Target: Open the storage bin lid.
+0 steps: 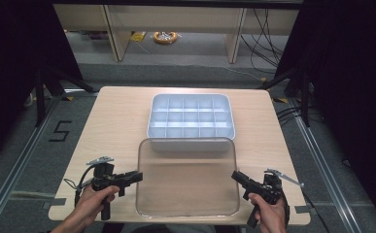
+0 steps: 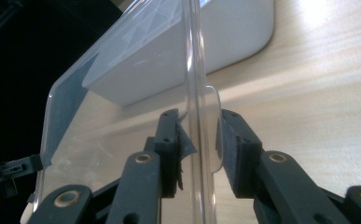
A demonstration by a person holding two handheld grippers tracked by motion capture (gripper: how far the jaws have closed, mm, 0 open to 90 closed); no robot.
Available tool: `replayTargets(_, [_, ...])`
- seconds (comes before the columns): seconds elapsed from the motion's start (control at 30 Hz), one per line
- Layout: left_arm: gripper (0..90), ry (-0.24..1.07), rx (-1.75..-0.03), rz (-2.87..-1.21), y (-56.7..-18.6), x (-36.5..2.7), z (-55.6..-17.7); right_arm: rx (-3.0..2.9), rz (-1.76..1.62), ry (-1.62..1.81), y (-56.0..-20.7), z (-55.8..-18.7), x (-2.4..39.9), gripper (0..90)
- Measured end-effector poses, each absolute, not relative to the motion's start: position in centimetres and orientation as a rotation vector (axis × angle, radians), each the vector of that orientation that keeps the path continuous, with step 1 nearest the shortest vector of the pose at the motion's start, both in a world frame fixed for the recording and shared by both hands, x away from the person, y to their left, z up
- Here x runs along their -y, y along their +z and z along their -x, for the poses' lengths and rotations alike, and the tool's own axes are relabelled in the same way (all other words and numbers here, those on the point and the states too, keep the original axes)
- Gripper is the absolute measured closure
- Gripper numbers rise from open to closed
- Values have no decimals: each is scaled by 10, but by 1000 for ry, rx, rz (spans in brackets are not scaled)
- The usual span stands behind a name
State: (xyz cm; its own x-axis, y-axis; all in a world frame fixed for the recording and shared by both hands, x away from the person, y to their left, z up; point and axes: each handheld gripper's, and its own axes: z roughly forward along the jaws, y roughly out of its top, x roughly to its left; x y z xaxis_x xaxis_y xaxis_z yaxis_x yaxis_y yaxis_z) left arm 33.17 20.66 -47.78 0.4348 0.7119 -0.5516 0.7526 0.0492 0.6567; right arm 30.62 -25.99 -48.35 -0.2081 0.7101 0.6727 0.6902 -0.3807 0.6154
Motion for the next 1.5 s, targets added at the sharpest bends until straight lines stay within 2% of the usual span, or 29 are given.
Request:
replayTargets(0.07, [648, -49, -1272, -1715, -481, -208, -331, -1753, -1948, 1669, -486, -306, 261, 703])
replayTargets(0.1, [648, -50, -1295, -1676, -482, -205, -330, -1750, -1962, 1670, -488, -305, 261, 703])
replayTargets(0.13, [647, -37, -1290, -1684, -485, -205, -330, -1732, -2035, 1671, -487, -303, 259, 703])
replayTargets(0.37, [646, -77, -1307, -1695, -494, -203, -327, -1775, -1965, 1631, -497, -302, 264, 703])
replayTargets(0.4, [646, -78, -1308, -1699, -495, -203, -327, -1750, -2053, 1645, -495, -299, 261, 704])
replayTargets(0.57, [644, -79, -1327, -1707, -501, -200, -326, -1779, -1994, 1577, -502, -301, 264, 702])
replayTargets(0.63, [643, -89, -1322, -1718, -503, -200, -328, -1755, -2077, 1633, -500, -300, 262, 703])
replayTargets(0.77, [635, -90, -1326, -1731, -505, -200, -330, -1816, -1965, 1593, -510, -305, 265, 698])
replayTargets(0.8, [635, -84, -1330, -1733, -505, -200, -330, -1778, -2050, 1592, -508, -303, 262, 696])
replayTargets(1.13, [610, -97, -1340, -1755, -511, -198, -336, -1809, -2116, 1566, -511, -307, 260, 688])
replayTargets(1.17, [608, -95, -1343, -1757, -511, -198, -336, -1838, -2041, 1512, -514, -309, 263, 688])
replayTargets(1.23, [605, -97, -1344, -1759, -512, -197, -337, -1812, -2125, 1534, -512, -308, 261, 685])
replayTargets(1.5, [596, -93, -1354, -1770, -514, -195, -341, -1834, -2061, 1512, -517, -310, 261, 673])
